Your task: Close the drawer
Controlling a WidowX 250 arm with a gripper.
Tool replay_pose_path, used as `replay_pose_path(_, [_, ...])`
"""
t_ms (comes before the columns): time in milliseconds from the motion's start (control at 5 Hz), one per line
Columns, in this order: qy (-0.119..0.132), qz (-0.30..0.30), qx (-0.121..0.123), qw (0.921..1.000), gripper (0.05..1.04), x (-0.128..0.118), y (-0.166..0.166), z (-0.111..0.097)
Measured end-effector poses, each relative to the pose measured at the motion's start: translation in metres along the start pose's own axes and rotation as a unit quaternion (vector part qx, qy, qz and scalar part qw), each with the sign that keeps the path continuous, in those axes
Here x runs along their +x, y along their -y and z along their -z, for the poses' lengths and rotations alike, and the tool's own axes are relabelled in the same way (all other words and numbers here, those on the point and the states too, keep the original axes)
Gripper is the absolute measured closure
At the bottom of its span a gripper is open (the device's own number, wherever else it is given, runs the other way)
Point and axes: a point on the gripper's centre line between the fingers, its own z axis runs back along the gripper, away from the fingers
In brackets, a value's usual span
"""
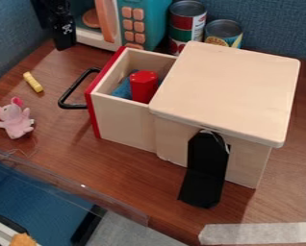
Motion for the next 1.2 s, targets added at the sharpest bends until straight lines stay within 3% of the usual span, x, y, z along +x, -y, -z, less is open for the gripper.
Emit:
replay_pose_path(200, [-0.007, 0.002, -0.017, 0.9998, 0.084, -0.001, 0.004, 0.012])
replay_pose_path(600, [0.031, 0.097, 0.001, 0.9948, 0.084, -0.013, -0.011, 0.021])
replay_pose_path(800, [0.044, 0.158, 0.012, 0.9864, 0.084, -0.027, -0.021, 0.023])
replay_pose_path(1200, [0.029, 0.25, 0.008, 0.9679, 0.084, -0.048, -0.03, 0.021])
